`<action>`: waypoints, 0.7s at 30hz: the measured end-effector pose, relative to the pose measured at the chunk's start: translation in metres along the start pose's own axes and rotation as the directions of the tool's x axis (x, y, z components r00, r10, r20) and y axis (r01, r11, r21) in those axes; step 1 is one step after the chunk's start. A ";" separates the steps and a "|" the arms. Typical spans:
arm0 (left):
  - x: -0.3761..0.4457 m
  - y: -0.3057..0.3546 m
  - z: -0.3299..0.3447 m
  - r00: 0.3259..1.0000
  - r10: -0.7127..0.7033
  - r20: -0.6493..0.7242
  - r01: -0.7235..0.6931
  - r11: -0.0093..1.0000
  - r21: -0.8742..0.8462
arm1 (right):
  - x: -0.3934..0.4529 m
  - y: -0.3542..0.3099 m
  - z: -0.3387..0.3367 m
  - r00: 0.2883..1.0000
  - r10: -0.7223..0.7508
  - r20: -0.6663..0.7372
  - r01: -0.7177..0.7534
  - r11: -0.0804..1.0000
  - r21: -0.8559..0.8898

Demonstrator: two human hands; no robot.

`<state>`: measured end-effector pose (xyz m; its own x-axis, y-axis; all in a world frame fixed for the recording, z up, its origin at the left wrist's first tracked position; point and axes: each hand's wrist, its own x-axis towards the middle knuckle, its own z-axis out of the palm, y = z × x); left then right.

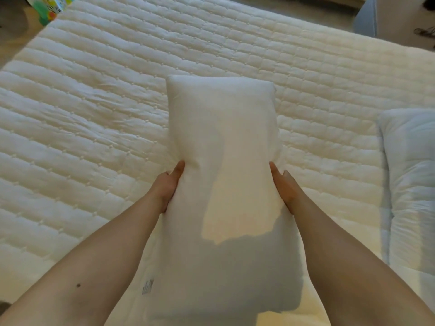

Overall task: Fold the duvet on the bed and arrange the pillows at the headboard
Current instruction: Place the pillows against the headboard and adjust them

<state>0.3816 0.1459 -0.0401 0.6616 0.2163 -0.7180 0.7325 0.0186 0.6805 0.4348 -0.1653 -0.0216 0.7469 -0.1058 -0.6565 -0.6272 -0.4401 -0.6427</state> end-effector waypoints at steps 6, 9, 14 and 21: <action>-0.038 0.032 0.019 0.997 0.079 0.027 -0.079 0.997 -0.020 | -0.034 -0.009 -0.019 0.997 -0.072 -0.007 0.072 0.997 0.013; -0.071 0.054 0.025 0.985 0.167 0.034 -0.168 0.986 0.009 | -0.066 -0.009 -0.035 0.993 -0.116 -0.027 0.117 0.991 0.069; -0.128 0.085 0.041 0.943 0.323 0.073 -0.330 0.939 0.099 | -0.128 0.000 -0.072 0.989 -0.145 -0.036 0.149 0.975 0.163; -0.207 0.122 0.110 0.887 0.429 0.170 -0.446 0.892 0.075 | -0.205 0.010 -0.162 0.957 -0.209 -0.200 0.270 0.894 0.358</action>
<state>0.3514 -0.0044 0.1757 0.9286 0.0337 -0.3696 0.3702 -0.1533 0.9162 0.3111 -0.2927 0.1707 0.8902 -0.1876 -0.4151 -0.4381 -0.1030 -0.8930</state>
